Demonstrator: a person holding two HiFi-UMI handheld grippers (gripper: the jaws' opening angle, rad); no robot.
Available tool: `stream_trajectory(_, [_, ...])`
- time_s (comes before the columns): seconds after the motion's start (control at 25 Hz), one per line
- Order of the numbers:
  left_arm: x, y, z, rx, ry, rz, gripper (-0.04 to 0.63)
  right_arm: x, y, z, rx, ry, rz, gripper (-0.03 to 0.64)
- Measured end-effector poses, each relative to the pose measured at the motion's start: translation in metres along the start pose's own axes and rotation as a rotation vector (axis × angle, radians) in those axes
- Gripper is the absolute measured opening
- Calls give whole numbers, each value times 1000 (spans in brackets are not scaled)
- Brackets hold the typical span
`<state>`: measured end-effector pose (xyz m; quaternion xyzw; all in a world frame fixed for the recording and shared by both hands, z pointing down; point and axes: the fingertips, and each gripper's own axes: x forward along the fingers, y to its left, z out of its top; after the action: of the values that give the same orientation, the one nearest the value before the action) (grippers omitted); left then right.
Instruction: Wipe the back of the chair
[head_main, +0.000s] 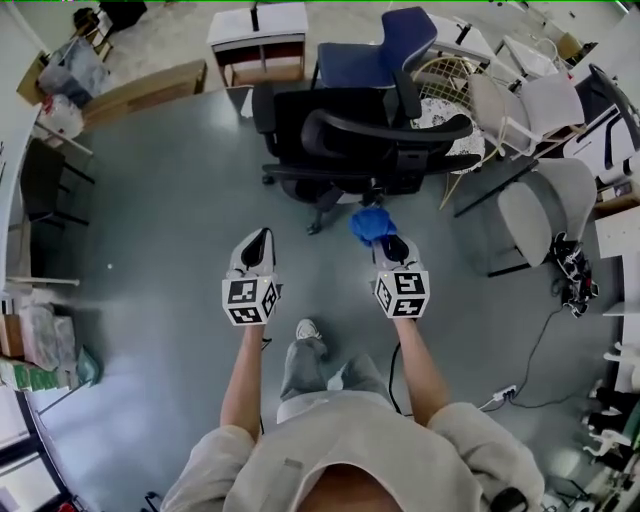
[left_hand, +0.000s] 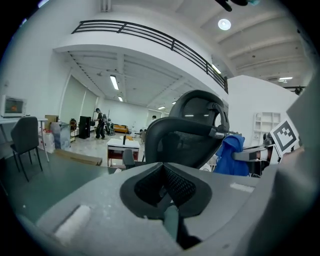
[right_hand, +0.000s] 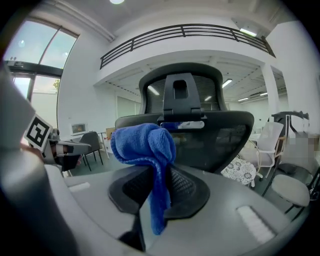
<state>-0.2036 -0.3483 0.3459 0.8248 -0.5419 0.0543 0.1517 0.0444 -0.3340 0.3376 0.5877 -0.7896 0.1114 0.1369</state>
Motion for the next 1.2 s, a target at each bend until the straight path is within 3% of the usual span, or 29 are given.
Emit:
stream_trajectory(0.4, [55, 12, -70, 11, -51, 33, 5, 47, -27, -57, -22, -84, 35, 69])
stream_trajectory(0.92, [137, 48, -226, 68, -95, 34, 5, 150, -23, -207, 0, -148, 118, 67])
stream_trajectory(1.2, [172, 61, -269, 115, -148, 21, 5, 186, -25, -265, -4, -182, 129, 67])
